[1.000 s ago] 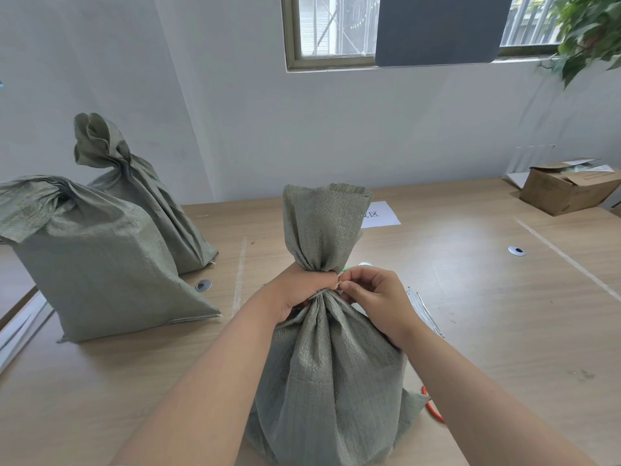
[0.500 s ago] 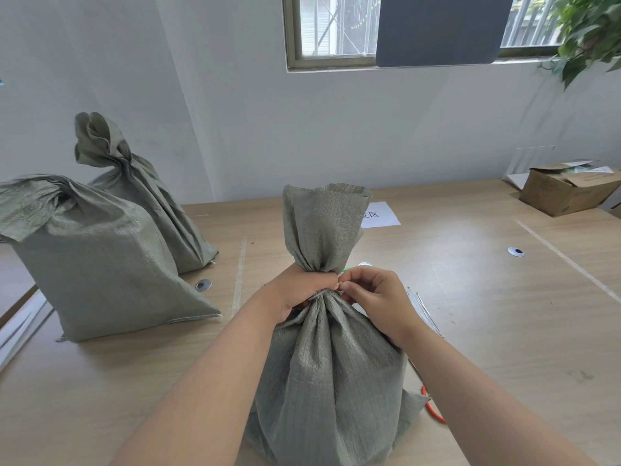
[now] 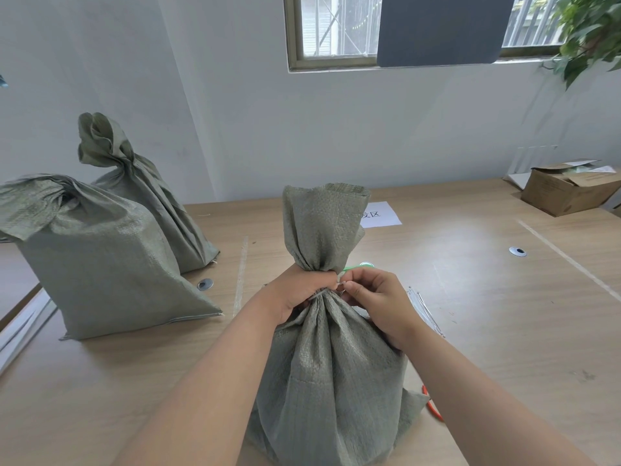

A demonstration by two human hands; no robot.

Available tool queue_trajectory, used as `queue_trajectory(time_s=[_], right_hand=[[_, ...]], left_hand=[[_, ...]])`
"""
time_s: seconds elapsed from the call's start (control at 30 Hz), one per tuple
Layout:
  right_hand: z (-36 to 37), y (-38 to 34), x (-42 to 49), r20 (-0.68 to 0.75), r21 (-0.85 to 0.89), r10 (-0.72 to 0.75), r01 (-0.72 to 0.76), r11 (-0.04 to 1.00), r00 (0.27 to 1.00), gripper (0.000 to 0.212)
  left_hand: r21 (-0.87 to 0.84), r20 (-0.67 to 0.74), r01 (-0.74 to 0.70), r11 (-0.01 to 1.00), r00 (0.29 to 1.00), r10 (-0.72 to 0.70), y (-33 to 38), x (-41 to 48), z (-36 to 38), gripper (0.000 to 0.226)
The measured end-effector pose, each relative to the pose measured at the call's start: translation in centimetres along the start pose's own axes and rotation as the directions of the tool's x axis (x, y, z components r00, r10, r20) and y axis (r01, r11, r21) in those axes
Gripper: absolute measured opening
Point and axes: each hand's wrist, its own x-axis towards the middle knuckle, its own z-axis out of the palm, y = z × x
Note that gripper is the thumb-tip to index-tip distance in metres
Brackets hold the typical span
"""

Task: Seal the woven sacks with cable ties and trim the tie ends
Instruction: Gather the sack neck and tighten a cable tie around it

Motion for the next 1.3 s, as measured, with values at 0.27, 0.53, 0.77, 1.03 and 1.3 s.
queue_trajectory(time_s=[0.27,0.53,0.77,1.03,1.3], right_hand=[[0.1,-0.1,-0.1,0.033,0.051,0.016,-0.018,0.999,0.999,0.017],[0.1,-0.1,-0.1,0.03,0.042,0.008,-0.01,0.999,1.0,0.015],[0.1,-0.1,0.0,0.022,0.025,-0.003,0.002,1.0,1.0,0.018],[0.0,0.1,0.1,0.026,-0.01,-0.006,0.006,1.0,1.0,0.021],[-0.3,0.2,0.4,-0.004,-0.137,-0.064,0.063,0.989,0.998,0.016]], left_hand=[[-0.055,-0.011,0.007,0.998,1.0,-0.008,0.1,-0.2,0.0,0.011],[-0.025,-0.008,-0.01,1.0,1.0,0.01,0.3,-0.2,0.2,0.008],[-0.007,0.004,-0.009,1.0,1.0,0.009,0.5,-0.3,0.4,0.009],[0.014,0.01,-0.005,1.0,1.0,0.005,1.0,-0.4,0.5,0.016],[0.042,0.038,-0.007,0.999,0.999,0.006,1.5,-0.5,0.6,0.015]])
